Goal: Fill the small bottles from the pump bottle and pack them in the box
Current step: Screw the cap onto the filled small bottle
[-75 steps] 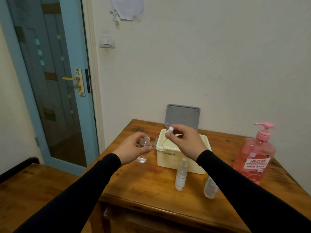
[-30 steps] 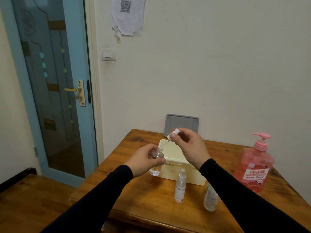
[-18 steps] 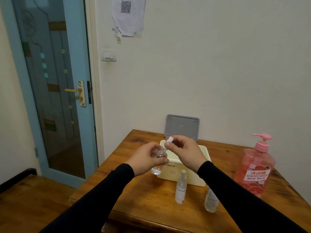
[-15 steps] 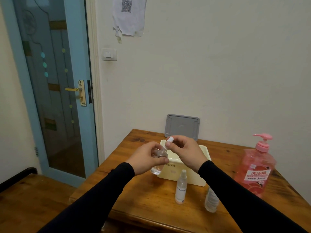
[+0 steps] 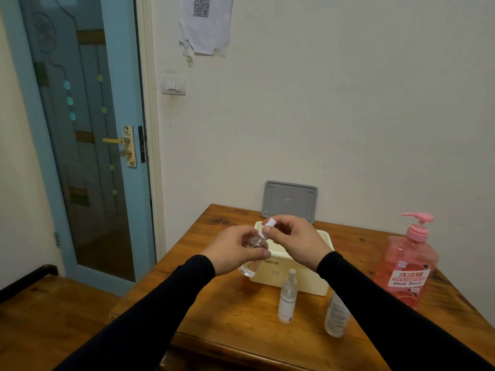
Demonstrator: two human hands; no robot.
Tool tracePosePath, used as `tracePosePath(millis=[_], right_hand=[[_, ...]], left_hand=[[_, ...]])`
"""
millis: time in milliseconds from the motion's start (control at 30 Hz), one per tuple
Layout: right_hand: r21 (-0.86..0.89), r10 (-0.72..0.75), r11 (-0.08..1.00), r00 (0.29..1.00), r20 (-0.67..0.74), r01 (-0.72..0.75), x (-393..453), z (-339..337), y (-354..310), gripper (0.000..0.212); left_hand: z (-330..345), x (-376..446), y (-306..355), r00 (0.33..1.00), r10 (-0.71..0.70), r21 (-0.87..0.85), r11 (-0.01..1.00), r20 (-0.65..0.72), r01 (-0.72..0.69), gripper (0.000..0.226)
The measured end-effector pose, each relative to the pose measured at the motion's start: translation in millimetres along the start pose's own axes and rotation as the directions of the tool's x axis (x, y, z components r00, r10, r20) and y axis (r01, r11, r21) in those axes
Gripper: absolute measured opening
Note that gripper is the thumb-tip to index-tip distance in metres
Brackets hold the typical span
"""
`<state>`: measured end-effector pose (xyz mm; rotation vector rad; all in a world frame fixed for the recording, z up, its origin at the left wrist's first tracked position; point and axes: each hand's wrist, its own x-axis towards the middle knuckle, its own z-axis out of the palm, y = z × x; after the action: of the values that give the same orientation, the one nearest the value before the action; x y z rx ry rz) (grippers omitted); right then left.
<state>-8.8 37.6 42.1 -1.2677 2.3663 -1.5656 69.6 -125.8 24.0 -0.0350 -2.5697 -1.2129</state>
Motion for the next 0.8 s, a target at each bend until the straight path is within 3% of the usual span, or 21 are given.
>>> tracePosePath(millis=[233, 533, 700, 800], right_hand=[[-0.025, 0.003, 1.000, 1.000, -0.005, -0.003, 0.0, -1.5, 2.2, 0.012], [-0.051, 0.052, 0.997, 0.979, -0.196, -0.063, -2.5, 10.3, 4.4, 0.017], [0.016, 0.067, 0.998, 0.978, -0.198, -0.065, -1.1, 13.2, 0.0, 0.040], [0.054, 0.110, 0.994, 0.965, -0.236, -0.100, -2.0, 15.4, -0.9, 0.042]], left_hand=[[0.4, 0.1, 0.6, 1.000, 0.017, 0.029, 0.999, 0.011, -0.018, 0.036], [7.4, 3.7, -3.7, 0.999, 0.027, 0.054, 0.998, -0.032, -0.026, 0.044], [6.6, 5.4, 1.7, 0.997, 0.073, 0.035, 0.997, -0.024, -0.072, 0.039], [6.6, 5.9, 1.9, 0.997, 0.067, 0.043, 0.997, -0.024, -0.066, 0.040]])
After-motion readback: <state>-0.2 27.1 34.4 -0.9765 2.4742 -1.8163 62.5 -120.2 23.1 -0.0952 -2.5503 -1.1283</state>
